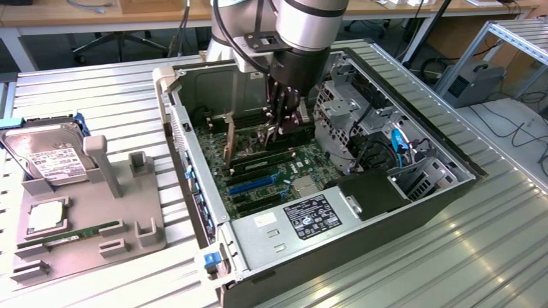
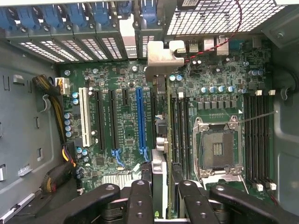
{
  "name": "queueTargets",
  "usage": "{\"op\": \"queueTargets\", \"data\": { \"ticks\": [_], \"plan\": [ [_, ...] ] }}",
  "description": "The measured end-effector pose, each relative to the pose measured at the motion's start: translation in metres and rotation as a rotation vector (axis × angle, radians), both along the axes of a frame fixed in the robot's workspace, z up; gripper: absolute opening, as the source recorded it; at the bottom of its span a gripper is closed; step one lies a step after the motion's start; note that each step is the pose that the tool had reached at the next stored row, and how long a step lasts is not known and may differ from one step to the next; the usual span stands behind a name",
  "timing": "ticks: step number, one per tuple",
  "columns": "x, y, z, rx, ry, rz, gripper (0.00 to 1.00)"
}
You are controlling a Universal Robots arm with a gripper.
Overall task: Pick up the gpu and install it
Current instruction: 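Insert the gpu into the slot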
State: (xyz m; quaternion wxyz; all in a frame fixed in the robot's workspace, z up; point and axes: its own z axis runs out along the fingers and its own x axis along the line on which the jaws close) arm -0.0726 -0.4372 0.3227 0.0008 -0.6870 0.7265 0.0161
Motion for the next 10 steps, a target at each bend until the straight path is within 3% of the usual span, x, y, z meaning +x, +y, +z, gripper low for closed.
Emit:
{"op": "queueTargets", "data": {
  "ticks": [10],
  "plan": [
    [-0.0009, -0.0015, -0.0040, 0.0000, 0.0000, 0.000, 0.27]
  ]
}}
